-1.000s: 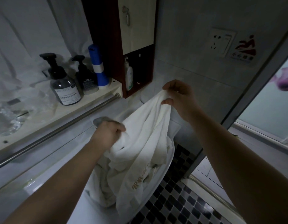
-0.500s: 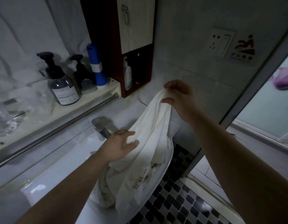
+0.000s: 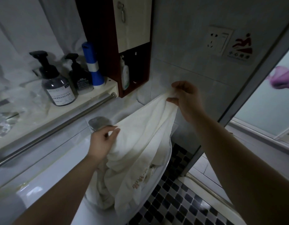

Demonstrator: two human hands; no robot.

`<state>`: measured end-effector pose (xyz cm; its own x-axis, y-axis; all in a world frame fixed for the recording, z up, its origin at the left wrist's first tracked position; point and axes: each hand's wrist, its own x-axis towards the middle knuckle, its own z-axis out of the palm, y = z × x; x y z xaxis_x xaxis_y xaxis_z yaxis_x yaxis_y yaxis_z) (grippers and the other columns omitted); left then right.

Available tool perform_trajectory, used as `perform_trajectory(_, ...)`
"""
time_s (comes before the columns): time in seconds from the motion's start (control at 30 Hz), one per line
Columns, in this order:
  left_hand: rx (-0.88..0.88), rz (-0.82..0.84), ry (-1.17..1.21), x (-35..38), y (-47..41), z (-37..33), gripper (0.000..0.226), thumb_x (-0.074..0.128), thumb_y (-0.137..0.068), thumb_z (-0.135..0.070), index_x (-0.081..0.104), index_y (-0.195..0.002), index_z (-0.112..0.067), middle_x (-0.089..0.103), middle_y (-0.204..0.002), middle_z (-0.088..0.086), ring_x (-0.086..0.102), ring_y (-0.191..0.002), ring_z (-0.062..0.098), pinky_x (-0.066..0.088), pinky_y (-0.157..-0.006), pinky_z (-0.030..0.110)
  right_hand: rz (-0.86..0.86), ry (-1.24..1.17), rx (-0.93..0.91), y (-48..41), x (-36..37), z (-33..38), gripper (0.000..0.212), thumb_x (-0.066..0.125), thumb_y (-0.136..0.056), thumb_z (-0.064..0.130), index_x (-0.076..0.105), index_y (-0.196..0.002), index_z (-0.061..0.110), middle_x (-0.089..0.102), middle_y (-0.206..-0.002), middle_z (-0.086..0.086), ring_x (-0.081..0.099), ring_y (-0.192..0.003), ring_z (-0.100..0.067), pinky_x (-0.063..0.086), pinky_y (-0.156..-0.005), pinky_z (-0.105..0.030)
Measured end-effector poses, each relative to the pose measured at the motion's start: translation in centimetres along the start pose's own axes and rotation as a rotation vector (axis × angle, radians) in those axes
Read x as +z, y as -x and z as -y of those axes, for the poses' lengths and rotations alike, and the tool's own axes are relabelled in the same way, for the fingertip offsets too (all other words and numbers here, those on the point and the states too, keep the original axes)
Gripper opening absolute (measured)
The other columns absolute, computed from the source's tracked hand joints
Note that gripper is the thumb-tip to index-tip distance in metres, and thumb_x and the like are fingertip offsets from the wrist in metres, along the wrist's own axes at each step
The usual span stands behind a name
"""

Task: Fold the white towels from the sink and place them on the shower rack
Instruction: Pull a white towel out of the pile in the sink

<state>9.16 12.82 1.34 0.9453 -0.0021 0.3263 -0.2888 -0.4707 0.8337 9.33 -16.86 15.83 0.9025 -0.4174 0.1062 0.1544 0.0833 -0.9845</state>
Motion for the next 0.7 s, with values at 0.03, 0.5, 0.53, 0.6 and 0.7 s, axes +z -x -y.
perform_trajectory(0.03, -0.007, -0.010, 0.016, -0.3, -0.3, 0.0, 0.004, 0.076, -0.089, -0.026, 0.075, -0.088, -0.029, 0.068, -0.076, -0.027, 0.061, -0.067, -0.003, 0.042, -0.066, 0.006, -0.012, 0.007, 0.006, 0.0, 0.1, -0.1, 0.034, 0.048, -0.095, -0.011, 0.067, -0.082, 0.013, 0.062, -0.095, -0.004, 0.064, -0.085, -0.017, 0.062, -0.068, -0.031)
perform_trajectory(0.5, -0.103, -0.005, 0.037, -3.4, -2.4, 0.2, 0.021, 0.080, -0.085, -0.026, 0.071, -0.066, -0.025, 0.068, -0.069, -0.006, 0.054, -0.058, 0.006, 0.044, -0.062, 0.020, -0.077, -0.012, 0.054, -1.2, 1.3, -1.7, 0.034, 0.049, -0.095, -0.007, 0.068, -0.080, 0.017, 0.062, -0.097, -0.005, 0.064, -0.090, -0.019, 0.060, -0.067, -0.030)
perform_trajectory(0.53, -0.160, 0.013, 0.078, -3.5, -2.6, 0.2, 0.019, 0.082, -0.083, -0.025, 0.073, -0.066, -0.023, 0.070, -0.070, -0.004, 0.059, -0.062, 0.008, 0.047, -0.066, 0.023, -0.073, -0.011, 0.046, -1.3, 1.3, -1.7, 0.034, 0.049, -0.095, -0.007, 0.068, -0.080, 0.017, 0.062, -0.097, -0.006, 0.064, -0.090, -0.020, 0.060, -0.068, -0.030)
perform_trajectory(0.6, -0.280, 0.044, 0.186, -3.7, -3.0, 0.0, 0.013, 0.086, -0.079, -0.020, 0.077, -0.070, -0.018, 0.075, -0.076, 0.003, 0.065, -0.070, 0.014, 0.052, -0.074, 0.030, -0.067, -0.008, 0.036, -1.4, 1.3, -1.8, 0.034, 0.049, -0.094, -0.007, 0.068, -0.080, 0.017, 0.062, -0.098, -0.007, 0.064, -0.090, -0.020, 0.060, -0.069, -0.031)
perform_trajectory(0.7, -0.388, 0.080, 0.233, -3.8, -3.3, 0.1, 0.010, 0.089, -0.074, -0.016, 0.079, -0.071, -0.015, 0.076, -0.076, 0.002, 0.067, -0.071, 0.013, 0.054, -0.073, 0.026, -0.058, 0.007, 0.024, -1.3, 1.5, -1.9, 0.034, 0.049, -0.094, -0.007, 0.068, -0.081, 0.018, 0.062, -0.101, -0.009, 0.065, -0.091, -0.021, 0.060, -0.071, -0.033)
